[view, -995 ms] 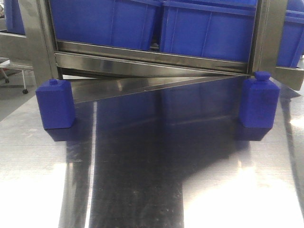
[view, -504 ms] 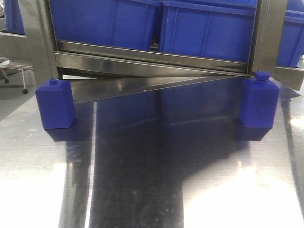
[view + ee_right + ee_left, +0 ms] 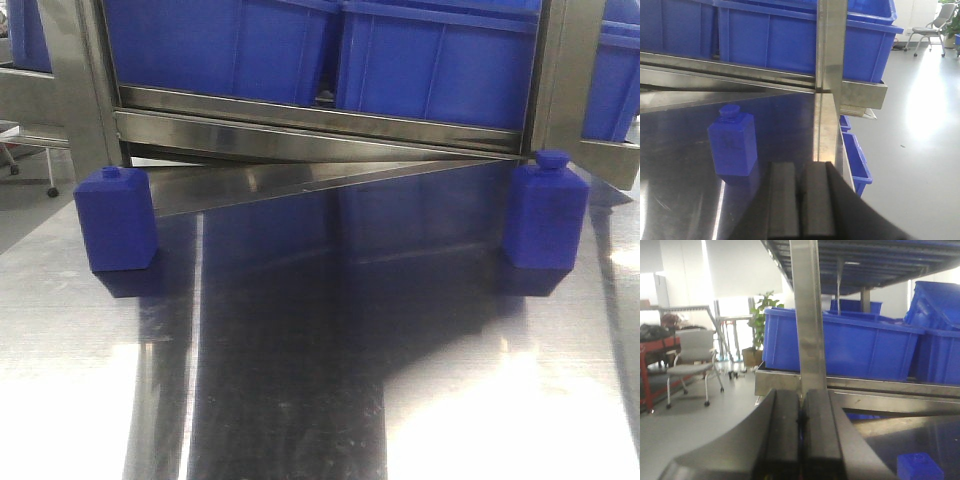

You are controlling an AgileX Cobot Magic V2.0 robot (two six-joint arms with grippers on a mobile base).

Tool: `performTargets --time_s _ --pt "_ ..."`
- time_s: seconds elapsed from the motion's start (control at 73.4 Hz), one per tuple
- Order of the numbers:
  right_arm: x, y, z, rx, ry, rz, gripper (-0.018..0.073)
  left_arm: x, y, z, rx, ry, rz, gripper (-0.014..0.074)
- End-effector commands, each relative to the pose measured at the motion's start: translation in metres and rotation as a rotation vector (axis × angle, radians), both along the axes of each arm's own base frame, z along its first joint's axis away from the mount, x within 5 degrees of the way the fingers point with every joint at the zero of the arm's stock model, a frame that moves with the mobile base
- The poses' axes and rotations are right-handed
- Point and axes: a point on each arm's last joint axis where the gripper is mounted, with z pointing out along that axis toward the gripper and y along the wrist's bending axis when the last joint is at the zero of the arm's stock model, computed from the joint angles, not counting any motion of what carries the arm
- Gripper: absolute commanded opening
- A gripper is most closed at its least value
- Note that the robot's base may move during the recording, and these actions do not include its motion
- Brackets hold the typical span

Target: Pick and sort blue part to right shelf

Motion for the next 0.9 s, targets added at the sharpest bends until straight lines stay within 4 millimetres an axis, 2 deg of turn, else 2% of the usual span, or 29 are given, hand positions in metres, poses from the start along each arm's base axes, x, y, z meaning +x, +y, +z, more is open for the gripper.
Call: performTargets --time_s 0.0,0.123,0.232,0.368,0.559,0.722,0.886 --pt "-0.003 0.0 0.018 -0.007 -0.141 -0.007 0.005 0.004 0.0 0.034 -0.023 0.035 -0.002 0.0129" --pt "-0.003 0.0 0.018 -0.007 -0.143 -0.007 0.005 0.019 0.0 0.059 -0.065 0.195 -0.004 0.0157" --pt "-0.003 0.0 0.018 -0.007 -0.143 -0.007 0.005 0.036 -0.001 0.071 -0.105 0.336 -0.015 0.0288" --pt "-0.003 0.0 0.018 -0.007 -0.143 -0.007 0.005 0.061 -0.002 0.075 -0.116 0.467 -0.016 0.0461" --pt "-0.003 0.0 0.018 -0.007 -0.142 -0.007 0.005 0.091 -0.009 0.076 -0.164 0.63 -0.08 0.0584" --pt "-0.003 0.0 0.018 -0.007 -0.141 -0.007 0.005 0.119 -0.018 0.08 -0.242 0.75 -0.162 0.0623" --pt "-0.003 0.0 0.018 -0.007 -0.141 -0.007 0.005 0.148 -0.024 0.094 -0.347 0.678 -0.234 0.0622"
